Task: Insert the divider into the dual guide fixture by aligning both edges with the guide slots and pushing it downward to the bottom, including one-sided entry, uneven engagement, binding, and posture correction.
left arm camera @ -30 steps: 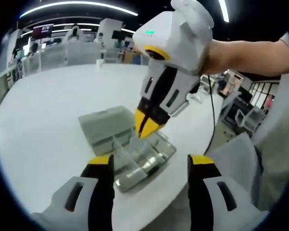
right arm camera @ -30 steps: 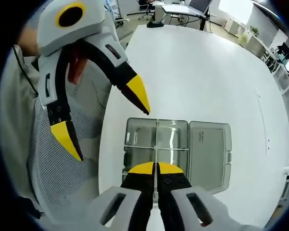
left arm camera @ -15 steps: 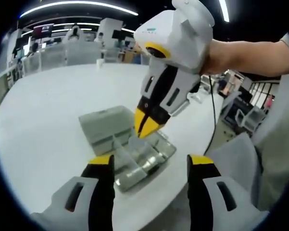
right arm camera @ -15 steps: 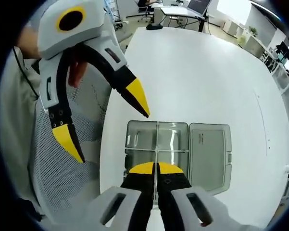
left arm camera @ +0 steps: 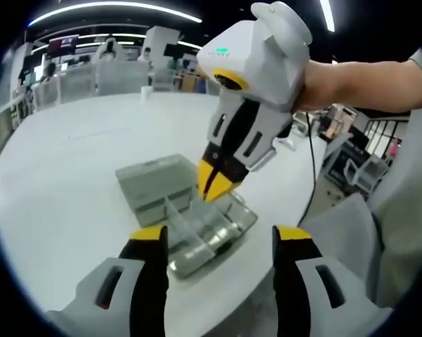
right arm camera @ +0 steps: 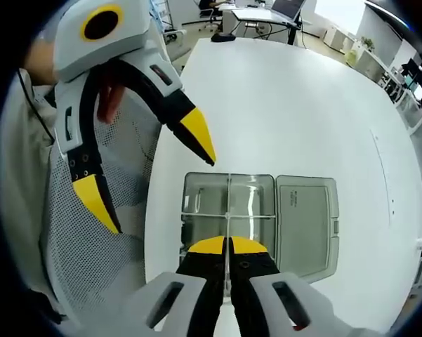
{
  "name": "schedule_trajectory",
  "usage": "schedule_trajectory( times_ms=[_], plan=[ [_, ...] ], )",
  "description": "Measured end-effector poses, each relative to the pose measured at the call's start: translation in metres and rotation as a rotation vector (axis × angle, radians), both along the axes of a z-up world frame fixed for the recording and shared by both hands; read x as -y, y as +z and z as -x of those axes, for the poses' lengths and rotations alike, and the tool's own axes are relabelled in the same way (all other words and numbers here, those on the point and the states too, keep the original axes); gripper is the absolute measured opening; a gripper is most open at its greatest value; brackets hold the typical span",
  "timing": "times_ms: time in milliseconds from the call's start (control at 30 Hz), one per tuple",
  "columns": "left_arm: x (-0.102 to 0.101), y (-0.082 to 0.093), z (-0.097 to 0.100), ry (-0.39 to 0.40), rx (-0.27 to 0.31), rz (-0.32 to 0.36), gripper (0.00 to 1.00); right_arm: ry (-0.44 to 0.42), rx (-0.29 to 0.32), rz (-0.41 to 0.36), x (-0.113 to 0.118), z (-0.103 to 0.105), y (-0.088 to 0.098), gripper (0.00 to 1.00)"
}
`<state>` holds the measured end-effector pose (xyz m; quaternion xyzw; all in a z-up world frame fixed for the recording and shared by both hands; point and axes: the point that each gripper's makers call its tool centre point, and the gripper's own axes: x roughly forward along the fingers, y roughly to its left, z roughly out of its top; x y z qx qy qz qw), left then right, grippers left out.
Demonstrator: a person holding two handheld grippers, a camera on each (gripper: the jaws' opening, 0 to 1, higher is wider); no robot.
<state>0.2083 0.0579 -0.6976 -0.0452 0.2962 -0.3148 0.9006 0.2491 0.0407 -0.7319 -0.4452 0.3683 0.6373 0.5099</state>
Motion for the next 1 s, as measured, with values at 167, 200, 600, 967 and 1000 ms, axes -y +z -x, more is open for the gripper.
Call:
schedule_trajectory(
  times_ms=[167, 200, 600, 967, 1000],
  plan=[
    [-0.0008, 0.0, -0.0002, 0.002, 0.0, 0.0, 0.58, -0.002, -0.001, -0.001, -0.0017, 0.0008, -0.0003, 0.0],
    [-0.0008, 0.0, -0.0002, 0.001, 0.001, -0.001, 0.58, 0.002, 0.002, -0.002, -0.0017, 0.0007, -0.0003, 0.0],
    [-0.0009, 0.0011, -0.0007, -0.001, 0.003, -0.004, 0.58, -0.018, -0.001, -0.019, -0.0026, 0.0, -0.0007, 0.0],
    [-0.0001, 0.0019, -0.0006, -0.003, 0.004, -0.007, 0.58, -0.023, 0.001, -0.042, -0.0033, -0.0021, 0.0037, 0.0],
    [-0.0001, 0.0021, -0.0008, -0.004, 0.004, -0.007, 0.58, -0.026, -0.001, -0.042, -0.003, -0.0022, 0.0027, 0.0]
  ],
)
